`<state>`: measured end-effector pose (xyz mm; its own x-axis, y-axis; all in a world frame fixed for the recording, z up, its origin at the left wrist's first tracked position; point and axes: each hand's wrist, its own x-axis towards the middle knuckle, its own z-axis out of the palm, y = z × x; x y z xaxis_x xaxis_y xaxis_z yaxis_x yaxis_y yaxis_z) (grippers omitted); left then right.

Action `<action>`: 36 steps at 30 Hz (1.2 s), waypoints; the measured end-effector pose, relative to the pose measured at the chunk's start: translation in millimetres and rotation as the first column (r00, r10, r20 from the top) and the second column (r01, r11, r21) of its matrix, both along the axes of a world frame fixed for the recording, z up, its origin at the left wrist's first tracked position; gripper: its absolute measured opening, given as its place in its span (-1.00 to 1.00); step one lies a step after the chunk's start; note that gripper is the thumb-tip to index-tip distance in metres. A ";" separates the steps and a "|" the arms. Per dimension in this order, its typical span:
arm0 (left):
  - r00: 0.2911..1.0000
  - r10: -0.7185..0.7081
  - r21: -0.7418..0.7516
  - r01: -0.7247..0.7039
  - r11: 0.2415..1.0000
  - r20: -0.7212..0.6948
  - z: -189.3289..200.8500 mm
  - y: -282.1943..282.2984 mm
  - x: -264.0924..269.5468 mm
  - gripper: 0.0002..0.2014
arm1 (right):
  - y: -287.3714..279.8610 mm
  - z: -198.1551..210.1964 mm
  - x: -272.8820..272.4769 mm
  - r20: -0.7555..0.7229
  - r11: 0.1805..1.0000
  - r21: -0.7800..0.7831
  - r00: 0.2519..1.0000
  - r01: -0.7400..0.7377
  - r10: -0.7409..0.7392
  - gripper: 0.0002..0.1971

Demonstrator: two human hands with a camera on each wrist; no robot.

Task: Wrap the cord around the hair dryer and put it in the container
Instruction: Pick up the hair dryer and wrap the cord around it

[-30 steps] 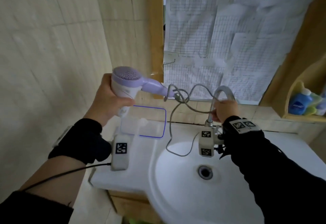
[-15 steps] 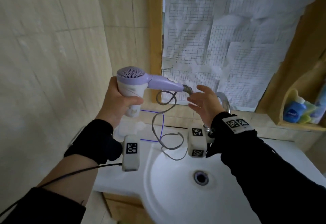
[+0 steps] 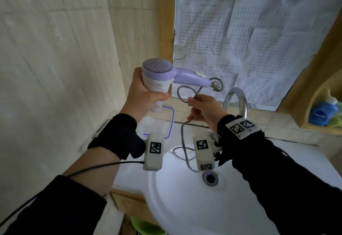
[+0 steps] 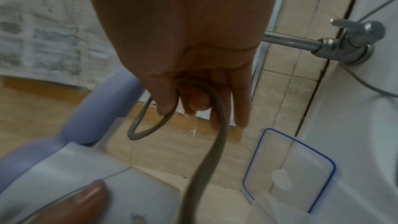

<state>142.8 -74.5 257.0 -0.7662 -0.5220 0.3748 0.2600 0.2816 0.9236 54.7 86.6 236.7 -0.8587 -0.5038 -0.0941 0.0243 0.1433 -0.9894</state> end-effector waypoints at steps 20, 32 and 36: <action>0.855 -0.360 -0.033 0.400 0.916 0.374 -57.0 -52.1 33.3 -0.22 | 11.2 -18.8 -14.7 -0.249 0.817 0.542 0.891 -0.197 0.380 -0.69; 0.818 -0.573 0.517 0.512 0.686 -0.050 -81.3 -69.9 45.7 -0.49 | 5.2 -36.0 -0.8 0.262 0.876 -0.107 0.837 -0.470 0.481 -0.84; 0.848 -0.500 0.637 0.485 0.600 -0.175 -93.5 -43.0 37.3 -0.32 | -16.2 -66.7 20.0 0.309 0.907 -0.201 0.855 -0.370 0.417 -0.85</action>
<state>180.0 -117.5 163.5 -0.9829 -0.1645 0.0831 0.1601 -0.5385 0.8273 74.7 70.3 170.0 -0.5135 -0.8204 -0.2514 0.3276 0.0833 -0.9411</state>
